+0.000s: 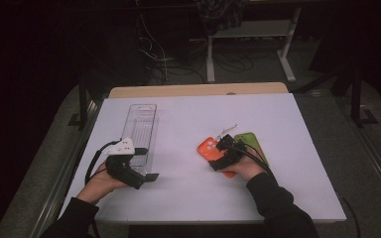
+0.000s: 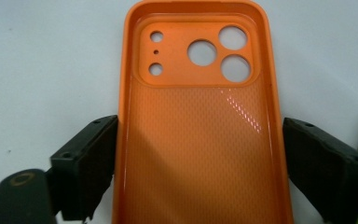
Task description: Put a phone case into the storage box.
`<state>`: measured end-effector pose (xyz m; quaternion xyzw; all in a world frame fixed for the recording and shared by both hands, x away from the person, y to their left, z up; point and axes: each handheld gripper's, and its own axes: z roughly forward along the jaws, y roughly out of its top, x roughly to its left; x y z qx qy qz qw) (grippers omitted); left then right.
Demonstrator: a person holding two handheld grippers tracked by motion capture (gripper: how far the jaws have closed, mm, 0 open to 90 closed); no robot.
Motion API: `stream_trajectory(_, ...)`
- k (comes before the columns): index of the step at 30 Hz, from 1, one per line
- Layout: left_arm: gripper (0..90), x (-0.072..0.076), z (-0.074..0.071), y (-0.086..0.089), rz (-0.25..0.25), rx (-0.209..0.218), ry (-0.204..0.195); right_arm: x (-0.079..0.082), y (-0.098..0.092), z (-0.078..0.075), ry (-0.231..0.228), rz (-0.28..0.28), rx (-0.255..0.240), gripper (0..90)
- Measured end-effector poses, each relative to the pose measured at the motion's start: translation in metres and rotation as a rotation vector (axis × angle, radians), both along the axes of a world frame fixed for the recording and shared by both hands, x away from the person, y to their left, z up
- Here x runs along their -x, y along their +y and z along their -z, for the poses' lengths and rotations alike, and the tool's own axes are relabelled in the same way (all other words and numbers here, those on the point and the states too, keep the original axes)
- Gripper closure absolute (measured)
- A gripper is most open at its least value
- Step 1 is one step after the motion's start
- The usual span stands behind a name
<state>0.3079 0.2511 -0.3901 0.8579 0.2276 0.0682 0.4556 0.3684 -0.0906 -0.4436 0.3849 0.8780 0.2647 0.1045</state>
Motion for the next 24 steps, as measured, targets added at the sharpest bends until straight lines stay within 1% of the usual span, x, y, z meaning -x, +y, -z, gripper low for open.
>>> stream_trajectory(4, 0.0, 0.0, 0.0, -0.001, -0.003, 0.005, 0.002, 0.001, 0.0, -0.001, 0.0, 0.01, -0.006, 14.7)
stream_trajectory(6, 0.0, 0.0, 0.0, 0.0, -0.001, 0.0, -0.001, 0.001, 0.001, -0.001, 0.002, 0.014, -0.004, 15.0)
stream_trajectory(10, 0.0, 0.0, 0.0, 0.0, -0.001, 0.003, 0.001, 0.001, 0.001, -0.002, 0.007, 0.009, 0.001, 15.1)
stream_trajectory(11, 0.0, 0.0, 0.0, 0.0, -0.001, 0.002, 0.0, 0.0, 0.001, -0.002, 0.012, 0.01, -0.003, 15.2)
stream_trajectory(12, 0.0, -0.001, 0.0, 0.0, 0.003, -0.002, -0.007, -0.001, -0.001, -0.004, 0.027, 0.017, -0.019, 15.2)
stream_trajectory(13, 0.0, -0.001, 0.0, 0.0, 0.003, -0.002, -0.007, -0.001, -0.001, -0.004, 0.027, 0.017, -0.019, 15.2)
stream_trajectory(14, 0.0, -0.001, 0.0, 0.0, 0.002, -0.004, -0.005, -0.003, -0.002, -0.006, 0.035, 0.018, -0.036, 15.2)
stream_trajectory(15, 0.0, -0.001, 0.0, 0.0, 0.001, -0.002, -0.003, -0.003, -0.002, -0.006, 0.035, 0.018, -0.036, 15.2)
stream_trajectory(17, 0.0, -0.002, 0.0, -0.001, 0.0, 0.002, 0.0, -0.003, -0.003, -0.011, 0.037, 0.026, -0.063, 15.2)
stream_trajectory(19, 0.0, -0.003, -0.001, -0.001, 0.001, 0.006, 0.008, -0.004, -0.003, -0.018, 0.031, 0.012, -0.058, 15.2)
stream_trajectory(20, 0.0, -0.004, -0.003, -0.002, 0.006, 0.005, 0.005, -0.004, -0.003, -0.026, 0.034, 0.007, -0.065, 15.2)
stream_trajectory(21, 0.0, -0.004, -0.003, -0.002, 0.006, 0.005, 0.005, -0.004, -0.003, -0.026, 0.034, 0.007, -0.065, 15.2)
stream_trajectory(22, 0.0, -0.005, -0.004, -0.002, 0.006, 0.008, 0.008, -0.005, -0.004, -0.033, 0.033, -0.008, -0.063, 15.2)
stream_trajectory(23, 0.0, -0.005, -0.005, -0.003, 0.004, 0.02, 0.011, -0.006, -0.005, -0.036, 0.029, -0.02, -0.06, 15.2)
stream_trajectory(24, 0.0, -0.006, -0.007, -0.004, 0.007, 0.026, 0.009, -0.006, -0.005, -0.036, 0.029, -0.02, -0.06, 15.2)
